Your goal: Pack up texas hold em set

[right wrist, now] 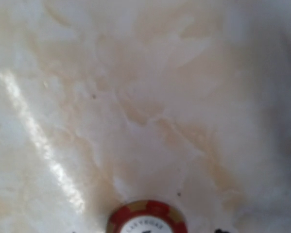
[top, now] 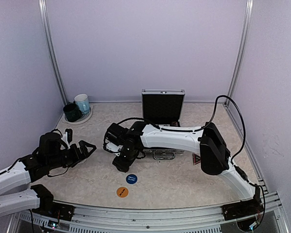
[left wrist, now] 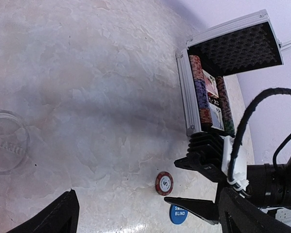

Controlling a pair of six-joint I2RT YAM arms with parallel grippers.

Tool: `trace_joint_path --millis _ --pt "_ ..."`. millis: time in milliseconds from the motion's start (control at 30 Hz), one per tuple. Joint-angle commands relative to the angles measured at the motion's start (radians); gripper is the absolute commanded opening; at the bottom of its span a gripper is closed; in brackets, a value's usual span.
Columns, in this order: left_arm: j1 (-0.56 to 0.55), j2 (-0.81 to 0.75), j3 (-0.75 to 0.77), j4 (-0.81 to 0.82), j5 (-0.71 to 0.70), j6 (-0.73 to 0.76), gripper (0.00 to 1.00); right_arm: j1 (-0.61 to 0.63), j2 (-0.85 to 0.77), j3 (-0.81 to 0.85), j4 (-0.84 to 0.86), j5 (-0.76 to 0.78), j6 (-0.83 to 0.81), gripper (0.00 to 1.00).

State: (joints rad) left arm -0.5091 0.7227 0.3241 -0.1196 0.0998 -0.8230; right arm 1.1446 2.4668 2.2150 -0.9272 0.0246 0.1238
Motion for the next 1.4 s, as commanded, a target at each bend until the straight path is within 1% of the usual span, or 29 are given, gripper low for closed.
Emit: trace_joint_path --millis 0,200,267,367,500,633,1033,1167,1200,1367 --pt "-0.008 -0.01 -0.01 0.015 -0.012 0.0 0.99 0.0 0.045 0.016 -0.031 -0.013 0.009 0.6" --pt "-0.008 -0.005 -0.01 0.018 -0.013 -0.001 0.99 0.0 0.053 -0.009 -0.03 -0.006 0.012 0.6" --pt "-0.008 -0.005 -0.01 0.018 -0.013 -0.001 0.99 0.001 0.054 -0.017 -0.031 -0.009 0.013 0.58" --pt "-0.008 -0.003 -0.01 0.02 -0.014 -0.001 0.99 0.004 0.052 -0.033 -0.031 -0.007 0.013 0.49" --pt "-0.008 -0.002 -0.007 0.021 -0.015 -0.001 0.99 0.004 0.033 -0.082 -0.032 0.017 0.018 0.43" --pt "-0.008 -0.002 -0.007 0.022 -0.015 0.003 0.99 0.002 -0.021 -0.18 -0.005 0.03 0.016 0.42" --pt "-0.011 0.04 -0.007 0.077 0.009 0.003 0.99 -0.053 -0.268 -0.472 0.058 0.046 0.036 0.41" --pt "-0.02 0.072 -0.007 0.112 0.017 -0.006 0.99 -0.069 -0.323 -0.525 0.073 0.043 0.048 0.41" --pt "-0.026 0.083 -0.006 0.141 0.019 -0.008 0.99 -0.07 -0.333 -0.532 0.074 0.043 0.051 0.41" --pt "-0.067 0.148 0.013 0.189 0.018 -0.016 0.99 -0.071 -0.37 -0.541 0.067 0.052 0.058 0.41"
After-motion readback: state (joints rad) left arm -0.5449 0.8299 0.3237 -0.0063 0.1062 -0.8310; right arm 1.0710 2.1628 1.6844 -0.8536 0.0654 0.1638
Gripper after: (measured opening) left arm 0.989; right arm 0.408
